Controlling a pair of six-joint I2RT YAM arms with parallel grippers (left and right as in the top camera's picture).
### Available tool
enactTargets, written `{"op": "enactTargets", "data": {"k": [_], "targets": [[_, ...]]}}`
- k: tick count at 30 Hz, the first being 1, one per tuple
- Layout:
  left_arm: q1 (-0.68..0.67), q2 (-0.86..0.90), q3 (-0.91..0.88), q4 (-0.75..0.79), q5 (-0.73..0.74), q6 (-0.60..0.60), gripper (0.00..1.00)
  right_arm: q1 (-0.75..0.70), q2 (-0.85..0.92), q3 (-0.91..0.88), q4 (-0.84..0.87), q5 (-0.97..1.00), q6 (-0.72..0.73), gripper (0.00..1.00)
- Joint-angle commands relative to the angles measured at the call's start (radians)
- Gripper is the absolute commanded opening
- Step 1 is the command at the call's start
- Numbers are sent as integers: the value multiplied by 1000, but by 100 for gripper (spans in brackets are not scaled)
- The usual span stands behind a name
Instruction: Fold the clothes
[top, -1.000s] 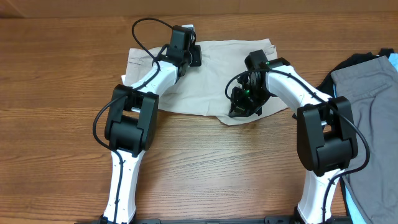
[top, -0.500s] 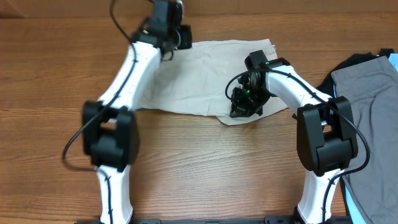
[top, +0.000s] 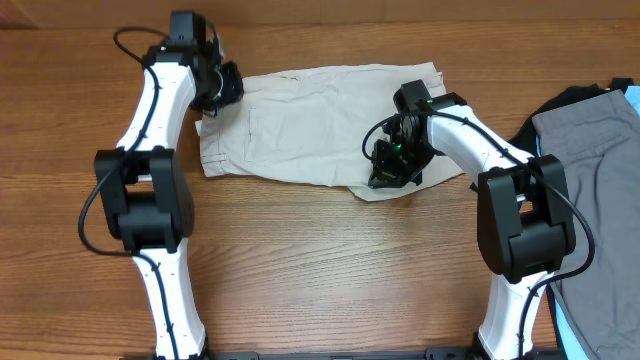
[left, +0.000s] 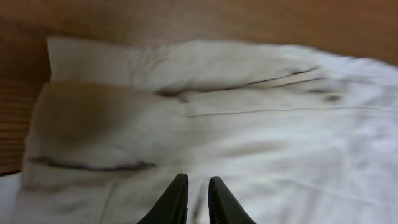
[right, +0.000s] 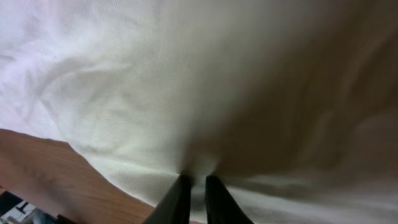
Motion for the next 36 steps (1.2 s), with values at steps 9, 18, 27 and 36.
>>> {"op": "enactTargets", "data": {"k": [9,18,27,36], "targets": [[63,78,31,84,157,6,10,0,2,-4,3,6,5,15],[93,-99,87,-178,152,58,82,0,2,-4,4,6,5,24],[128,-49,49,-307,20,134,95,0,2,-4,6,6,5,26],[127,56,49,-291,24,167,93,0,2,-4,7,6,5,27]]}}
